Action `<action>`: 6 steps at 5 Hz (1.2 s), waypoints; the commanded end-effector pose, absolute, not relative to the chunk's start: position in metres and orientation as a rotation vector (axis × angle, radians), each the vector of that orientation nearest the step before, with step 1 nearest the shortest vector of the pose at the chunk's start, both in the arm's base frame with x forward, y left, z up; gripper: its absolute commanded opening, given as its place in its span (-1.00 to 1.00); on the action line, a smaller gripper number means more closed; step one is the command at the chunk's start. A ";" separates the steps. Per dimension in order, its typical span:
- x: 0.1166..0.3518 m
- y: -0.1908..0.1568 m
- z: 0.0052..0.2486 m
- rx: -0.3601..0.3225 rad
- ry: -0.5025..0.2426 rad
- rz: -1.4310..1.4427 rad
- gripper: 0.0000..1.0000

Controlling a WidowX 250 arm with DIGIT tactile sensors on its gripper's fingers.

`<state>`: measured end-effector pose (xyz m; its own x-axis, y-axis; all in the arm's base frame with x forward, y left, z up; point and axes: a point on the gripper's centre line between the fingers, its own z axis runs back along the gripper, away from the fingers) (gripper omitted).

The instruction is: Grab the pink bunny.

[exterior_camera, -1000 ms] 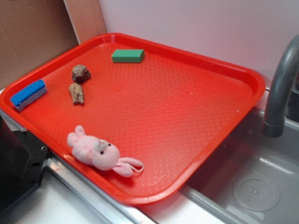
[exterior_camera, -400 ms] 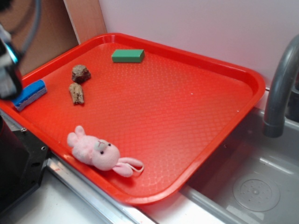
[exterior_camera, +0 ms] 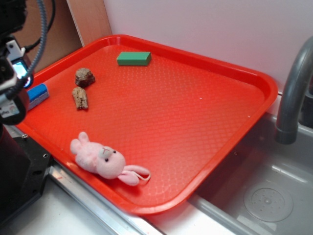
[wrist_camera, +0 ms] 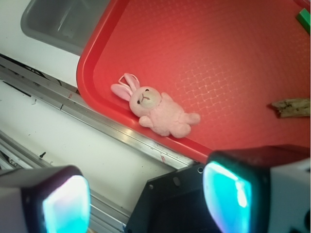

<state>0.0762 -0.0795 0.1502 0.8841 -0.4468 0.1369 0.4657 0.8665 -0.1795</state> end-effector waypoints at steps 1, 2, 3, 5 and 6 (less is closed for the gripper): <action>0.105 -0.078 0.104 -0.291 -0.093 -0.713 1.00; 0.114 -0.078 0.059 -0.248 -0.131 -0.973 1.00; 0.121 -0.091 0.051 -0.217 -0.136 -1.138 1.00; 0.119 -0.122 0.047 -0.172 -0.136 -1.264 1.00; 0.126 -0.124 0.044 -0.205 -0.111 -1.214 1.00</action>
<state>0.1191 -0.1209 0.0356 0.3560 -0.9203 0.1620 0.9330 0.3404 -0.1168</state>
